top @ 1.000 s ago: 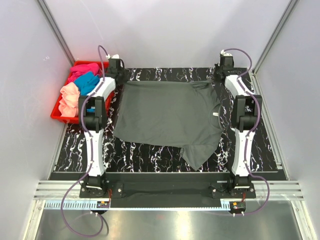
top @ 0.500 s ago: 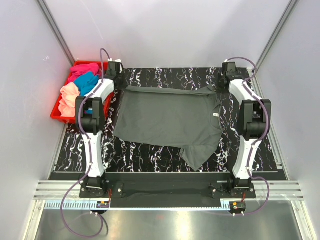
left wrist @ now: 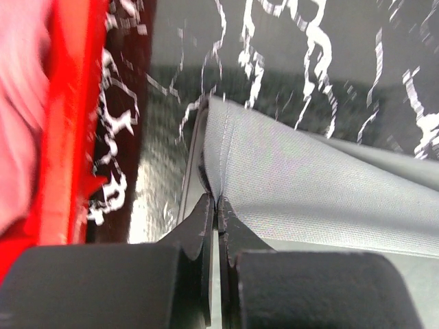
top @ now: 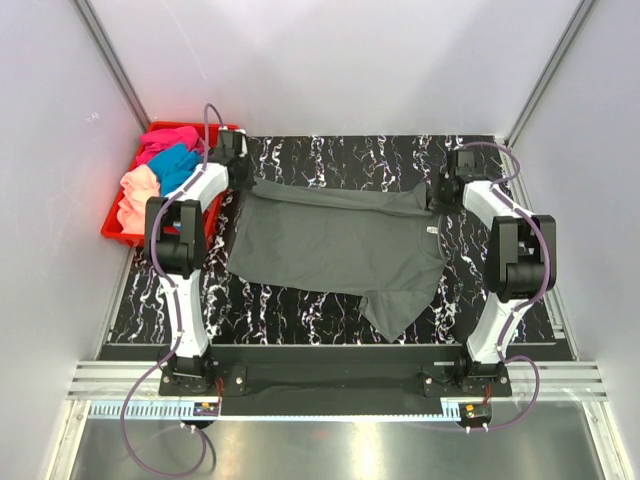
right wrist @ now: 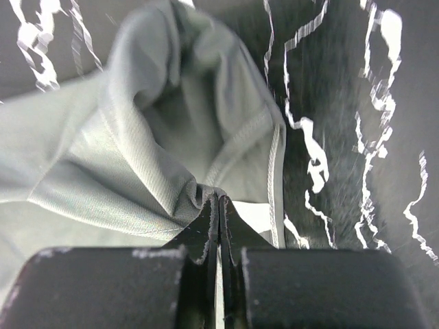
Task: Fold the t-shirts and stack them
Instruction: Fold the tshirt
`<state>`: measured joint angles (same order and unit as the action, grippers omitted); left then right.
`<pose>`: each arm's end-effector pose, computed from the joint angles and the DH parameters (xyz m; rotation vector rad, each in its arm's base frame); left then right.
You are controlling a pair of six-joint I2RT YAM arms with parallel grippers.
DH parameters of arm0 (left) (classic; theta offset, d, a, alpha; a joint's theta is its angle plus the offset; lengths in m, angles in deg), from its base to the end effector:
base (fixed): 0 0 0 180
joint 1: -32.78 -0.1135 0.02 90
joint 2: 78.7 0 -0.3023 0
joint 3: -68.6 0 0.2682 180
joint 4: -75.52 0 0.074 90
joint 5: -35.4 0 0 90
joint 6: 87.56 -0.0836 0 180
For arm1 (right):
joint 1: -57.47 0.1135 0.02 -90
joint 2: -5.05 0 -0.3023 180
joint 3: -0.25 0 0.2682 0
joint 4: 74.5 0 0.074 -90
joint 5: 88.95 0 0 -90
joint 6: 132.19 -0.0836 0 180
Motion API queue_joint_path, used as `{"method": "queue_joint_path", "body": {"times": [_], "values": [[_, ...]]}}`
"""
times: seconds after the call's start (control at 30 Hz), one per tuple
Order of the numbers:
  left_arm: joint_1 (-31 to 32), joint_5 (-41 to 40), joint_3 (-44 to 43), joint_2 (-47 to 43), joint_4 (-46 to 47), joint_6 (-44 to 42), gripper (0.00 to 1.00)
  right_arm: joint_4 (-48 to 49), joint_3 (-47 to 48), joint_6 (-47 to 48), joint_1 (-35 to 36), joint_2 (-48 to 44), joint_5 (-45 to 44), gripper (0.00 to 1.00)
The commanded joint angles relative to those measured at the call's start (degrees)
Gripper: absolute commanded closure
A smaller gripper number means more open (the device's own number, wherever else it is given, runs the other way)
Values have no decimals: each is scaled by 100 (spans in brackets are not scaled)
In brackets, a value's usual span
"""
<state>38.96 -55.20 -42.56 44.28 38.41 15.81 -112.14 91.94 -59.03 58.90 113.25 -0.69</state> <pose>0.5475 -0.0584 0.1933 -0.1571 2.4247 -0.1420 0.4638 0.0090 0.1967 0.3498 2.4933 0.0915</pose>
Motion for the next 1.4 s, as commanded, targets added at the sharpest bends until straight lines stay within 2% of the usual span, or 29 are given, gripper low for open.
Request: {"method": "queue_joint_path", "body": {"times": [0.0,0.3,0.43,0.7,0.8,0.97,1.27,1.33,1.37], "values": [[68,-265,199,-257,-51,-132,100,335,-351,-153,-20,-344,113,100],[182,-476,551,-274,19,-62,100,958,-1257,-408,-11,-668,147,100],[218,-581,586,-380,72,-71,100,1144,-1346,-425,-20,-941,147,100],[253,-994,410,-670,-157,-53,100,380,-819,-320,-20,-1354,121,100],[253,-1064,349,-652,-350,-97,100,186,-984,-434,-20,-1468,321,100],[270,-1048,419,-573,-455,-132,100,511,-1574,-698,-20,-1811,578,100],[367,-1003,437,-450,-772,-71,100,1161,-2172,-856,-20,-1750,596,98],[367,-1003,437,-424,-868,-53,89,1240,-2251,-882,-20,-1715,526,90],[367,-995,411,-415,-930,-27,81,1223,-2251,-891,-11,-1706,482,86]]}}
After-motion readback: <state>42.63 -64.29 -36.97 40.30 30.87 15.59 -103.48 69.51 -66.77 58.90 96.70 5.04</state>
